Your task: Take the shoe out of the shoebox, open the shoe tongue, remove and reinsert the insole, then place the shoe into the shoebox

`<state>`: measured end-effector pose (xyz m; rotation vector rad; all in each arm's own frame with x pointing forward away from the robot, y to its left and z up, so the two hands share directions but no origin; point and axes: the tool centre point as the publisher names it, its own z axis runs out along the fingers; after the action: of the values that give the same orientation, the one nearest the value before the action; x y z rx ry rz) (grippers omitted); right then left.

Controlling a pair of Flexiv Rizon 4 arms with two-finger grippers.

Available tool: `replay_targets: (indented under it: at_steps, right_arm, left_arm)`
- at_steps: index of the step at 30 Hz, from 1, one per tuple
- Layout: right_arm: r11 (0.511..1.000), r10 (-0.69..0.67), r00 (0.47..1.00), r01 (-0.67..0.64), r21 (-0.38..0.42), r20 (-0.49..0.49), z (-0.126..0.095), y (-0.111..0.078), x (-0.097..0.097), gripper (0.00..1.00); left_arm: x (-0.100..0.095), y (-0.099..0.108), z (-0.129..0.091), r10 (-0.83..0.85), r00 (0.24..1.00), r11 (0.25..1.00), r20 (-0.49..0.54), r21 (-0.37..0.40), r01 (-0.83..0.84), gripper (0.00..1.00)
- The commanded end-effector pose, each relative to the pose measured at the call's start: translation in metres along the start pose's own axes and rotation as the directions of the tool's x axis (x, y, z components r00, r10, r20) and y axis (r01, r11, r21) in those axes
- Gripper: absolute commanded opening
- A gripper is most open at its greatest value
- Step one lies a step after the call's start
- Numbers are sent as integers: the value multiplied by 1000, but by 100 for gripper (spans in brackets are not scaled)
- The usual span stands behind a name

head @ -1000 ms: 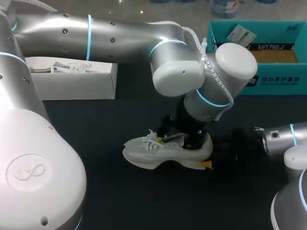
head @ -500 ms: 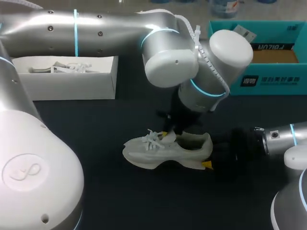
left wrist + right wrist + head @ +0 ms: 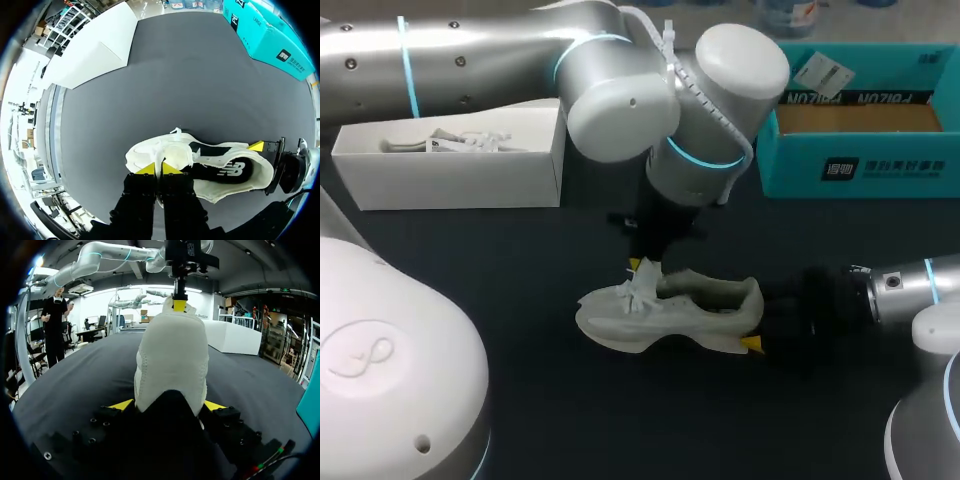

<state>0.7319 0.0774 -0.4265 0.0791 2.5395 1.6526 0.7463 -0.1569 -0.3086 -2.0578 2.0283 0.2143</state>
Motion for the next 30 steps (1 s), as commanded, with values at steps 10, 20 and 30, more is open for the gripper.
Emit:
replay_targets:
  at_steps: [10,20,30]
  right_arm:
    - [1000,1,1000,-1,5,0,7,-5,2,0]
    - [1000,1,1000,-1,5,0,7,-5,2,0]
    - [1000,1,1000,-1,5,0,7,-5,2,0]
  left_arm:
    - [7,19,-11,59,994,993,-95,-96,-68,96]
    - [8,24,-10,65,992,987,-104,-140,-79,0]
    - [-11,17,-2,54,994,984,-99,-163,-70,0]
